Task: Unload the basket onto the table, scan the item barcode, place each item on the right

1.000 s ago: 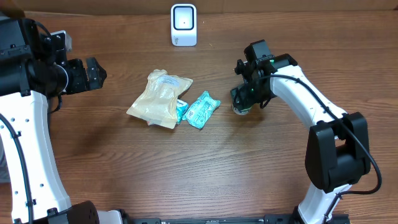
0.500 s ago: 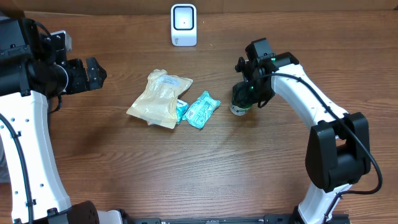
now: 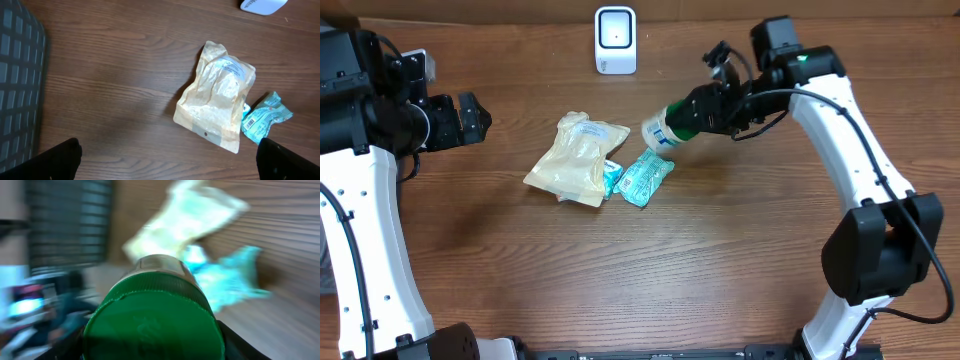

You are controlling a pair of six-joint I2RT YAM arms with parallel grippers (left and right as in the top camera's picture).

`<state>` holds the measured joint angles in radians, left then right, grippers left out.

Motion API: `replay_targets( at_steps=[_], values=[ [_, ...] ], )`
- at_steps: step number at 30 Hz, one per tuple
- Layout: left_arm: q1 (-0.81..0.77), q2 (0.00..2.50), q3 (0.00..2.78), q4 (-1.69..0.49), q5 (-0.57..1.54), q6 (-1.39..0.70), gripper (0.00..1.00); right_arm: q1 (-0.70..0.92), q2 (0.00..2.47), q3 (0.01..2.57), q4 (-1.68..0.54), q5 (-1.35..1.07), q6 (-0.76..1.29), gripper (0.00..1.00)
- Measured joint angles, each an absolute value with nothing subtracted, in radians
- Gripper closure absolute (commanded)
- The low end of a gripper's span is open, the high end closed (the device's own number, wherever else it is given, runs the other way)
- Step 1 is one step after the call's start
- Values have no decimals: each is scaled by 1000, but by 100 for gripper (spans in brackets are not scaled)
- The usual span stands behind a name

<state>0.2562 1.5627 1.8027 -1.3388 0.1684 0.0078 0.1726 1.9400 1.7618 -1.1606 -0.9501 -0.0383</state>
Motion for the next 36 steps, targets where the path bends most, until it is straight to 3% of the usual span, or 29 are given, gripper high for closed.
replay_targets(
  at_steps=[8,19,24,28,36],
  values=[
    [256,1563,1803,-1339,168,8,0,124,1938,1762,-1174,-1259,-217,68],
    [256,1563,1803,-1338,168,8,0,130,1938,1762,-1194,-1294,-358,69],
    [256,1563,1803,-1339,168,8,0,171,1938,1762,-1151,-1128,-279,65],
    [256,1563,1803,-1339,168,8,0,281,1938,1762,-1066,-844,-132,58],
    [256,1563,1803,-1338,168,8,0,471,1938,1864,-1029,-406,49,65]
  ],
)
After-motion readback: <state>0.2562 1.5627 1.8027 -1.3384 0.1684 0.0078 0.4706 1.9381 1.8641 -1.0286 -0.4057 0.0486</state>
